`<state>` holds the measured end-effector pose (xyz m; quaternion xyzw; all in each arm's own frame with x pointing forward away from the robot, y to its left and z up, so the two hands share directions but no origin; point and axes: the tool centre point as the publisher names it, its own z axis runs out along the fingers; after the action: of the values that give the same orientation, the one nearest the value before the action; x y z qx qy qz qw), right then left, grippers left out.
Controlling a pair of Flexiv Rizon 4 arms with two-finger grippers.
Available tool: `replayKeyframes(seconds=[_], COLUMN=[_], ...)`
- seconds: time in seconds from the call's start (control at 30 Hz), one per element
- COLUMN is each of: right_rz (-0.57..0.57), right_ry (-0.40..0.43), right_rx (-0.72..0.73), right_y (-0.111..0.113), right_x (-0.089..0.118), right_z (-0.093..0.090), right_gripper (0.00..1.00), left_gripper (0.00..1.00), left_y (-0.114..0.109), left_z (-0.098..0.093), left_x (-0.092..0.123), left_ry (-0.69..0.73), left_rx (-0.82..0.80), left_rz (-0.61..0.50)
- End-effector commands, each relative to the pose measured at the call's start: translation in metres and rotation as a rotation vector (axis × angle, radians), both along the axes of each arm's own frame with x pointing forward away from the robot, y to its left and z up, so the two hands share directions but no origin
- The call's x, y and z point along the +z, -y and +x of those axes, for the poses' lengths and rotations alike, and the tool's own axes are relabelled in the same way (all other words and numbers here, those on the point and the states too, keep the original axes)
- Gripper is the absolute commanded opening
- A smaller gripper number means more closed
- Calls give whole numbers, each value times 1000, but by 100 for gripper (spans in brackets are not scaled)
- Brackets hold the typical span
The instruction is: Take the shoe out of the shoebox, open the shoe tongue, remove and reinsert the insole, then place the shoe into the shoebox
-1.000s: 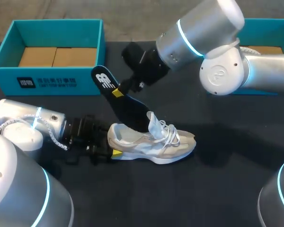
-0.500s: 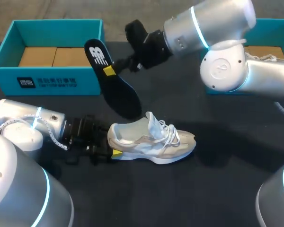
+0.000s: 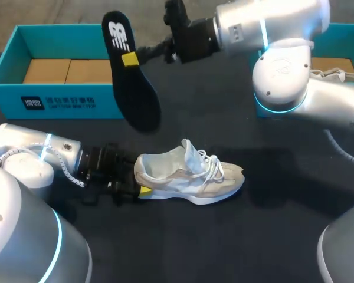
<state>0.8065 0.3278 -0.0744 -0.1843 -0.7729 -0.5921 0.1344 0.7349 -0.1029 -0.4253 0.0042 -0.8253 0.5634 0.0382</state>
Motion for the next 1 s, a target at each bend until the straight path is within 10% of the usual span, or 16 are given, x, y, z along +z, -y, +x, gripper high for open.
replayKeyframes(seconds=[0.03,1.0], right_rz=[34,86], right_ry=[-18,-84], right_rx=[14,-130], right_y=[12,95], right_x=[15,93], right_z=[-7,-105], right_gripper=[0,0], left_gripper=[0,0], left_y=[0,0], left_z=[-1,-1], left_x=[-3,-3], left_ry=[0,0], left_rx=[1,1], left_rz=[1,1])
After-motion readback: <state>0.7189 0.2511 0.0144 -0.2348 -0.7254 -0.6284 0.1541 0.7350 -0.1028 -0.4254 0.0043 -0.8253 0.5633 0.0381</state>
